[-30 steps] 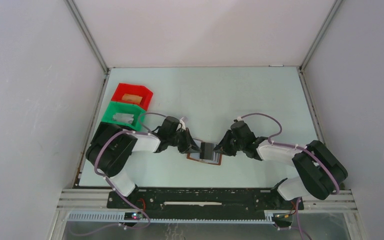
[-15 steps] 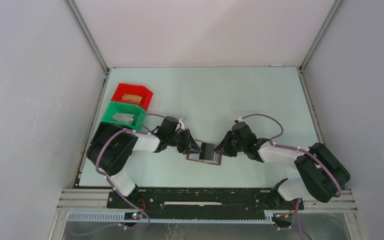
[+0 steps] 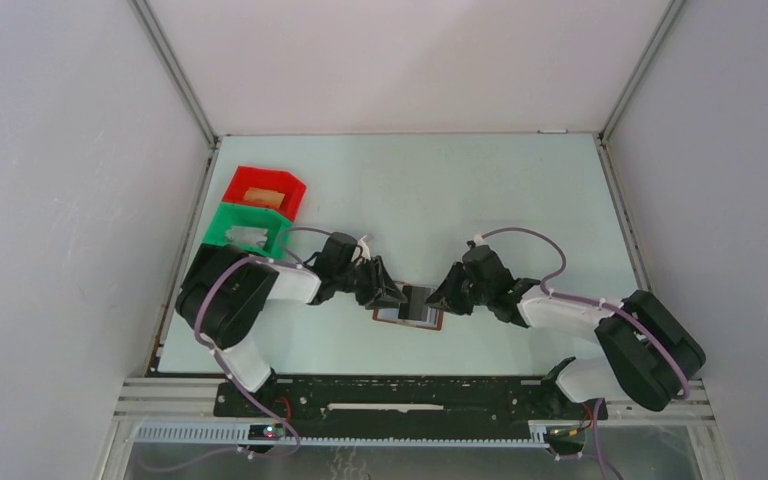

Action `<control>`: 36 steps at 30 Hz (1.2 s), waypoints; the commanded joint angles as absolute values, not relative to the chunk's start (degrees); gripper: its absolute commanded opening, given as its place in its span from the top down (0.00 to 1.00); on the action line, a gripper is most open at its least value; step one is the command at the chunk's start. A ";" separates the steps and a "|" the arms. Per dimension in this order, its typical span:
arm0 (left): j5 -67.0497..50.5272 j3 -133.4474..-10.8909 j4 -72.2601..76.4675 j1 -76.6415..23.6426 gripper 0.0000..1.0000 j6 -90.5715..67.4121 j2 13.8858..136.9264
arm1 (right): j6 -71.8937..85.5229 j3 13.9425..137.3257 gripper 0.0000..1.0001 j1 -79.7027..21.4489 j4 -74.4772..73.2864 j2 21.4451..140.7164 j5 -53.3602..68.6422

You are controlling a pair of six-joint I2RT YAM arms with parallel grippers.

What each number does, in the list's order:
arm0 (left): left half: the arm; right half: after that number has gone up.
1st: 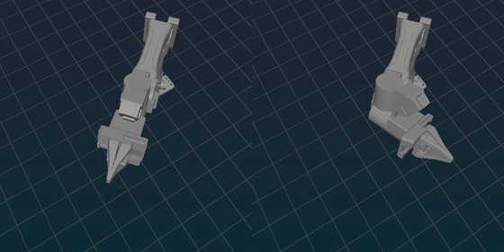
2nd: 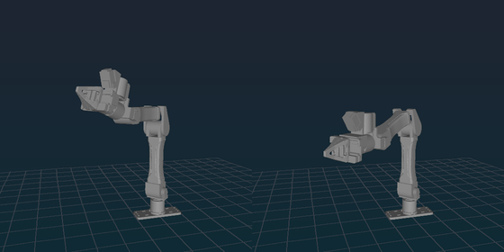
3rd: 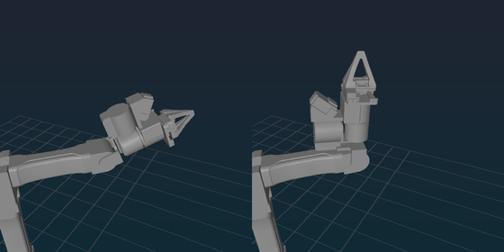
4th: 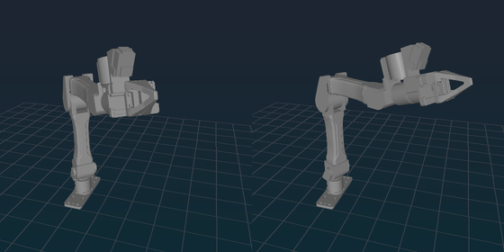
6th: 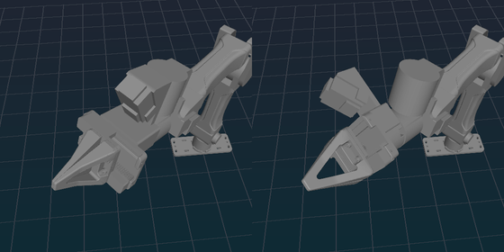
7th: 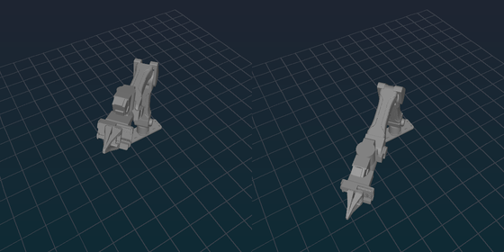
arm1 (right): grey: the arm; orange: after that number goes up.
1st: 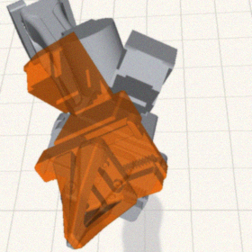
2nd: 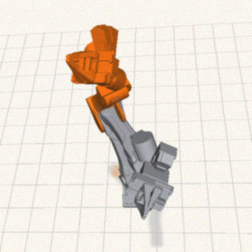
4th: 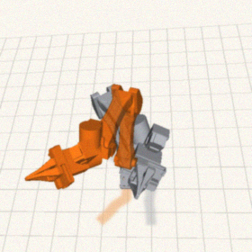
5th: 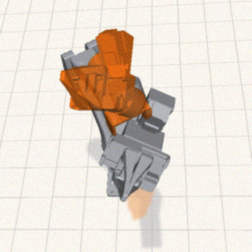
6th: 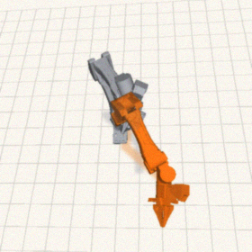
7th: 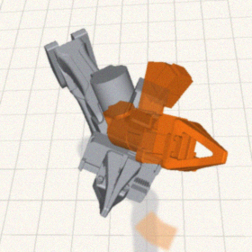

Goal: Take the credit cards out of the card holder
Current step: Remove the credit card from the card holder.

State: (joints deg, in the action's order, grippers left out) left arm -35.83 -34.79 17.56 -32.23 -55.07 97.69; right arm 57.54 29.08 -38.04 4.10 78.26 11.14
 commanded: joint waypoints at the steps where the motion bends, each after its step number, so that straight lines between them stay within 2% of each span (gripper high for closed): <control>1: -35.53 -34.37 17.40 -32.12 0.58 -54.10 98.84 | 57.17 29.00 0.74 -38.67 6.52 76.47 10.03; 20: -35.95 -34.10 18.62 -32.16 0.59 -53.85 101.40 | 58.07 30.94 0.75 -39.62 5.21 87.03 9.39; 23: -36.31 -33.72 19.69 -32.17 0.67 -54.33 101.46 | 58.23 30.93 0.75 -39.70 5.64 87.57 9.56; 27: -36.75 -33.57 20.37 -31.98 0.99 -54.84 101.51 | 58.36 30.91 0.76 -39.73 5.80 87.89 9.62; 32: -35.68 -32.97 17.17 -30.01 1.00 -53.06 98.71 | 58.30 30.94 0.76 -39.73 4.67 87.58 8.88; 36: -30.05 -34.88 1.66 -27.38 1.00 -44.89 92.32 | 57.42 30.64 0.76 -39.63 2.97 86.36 7.99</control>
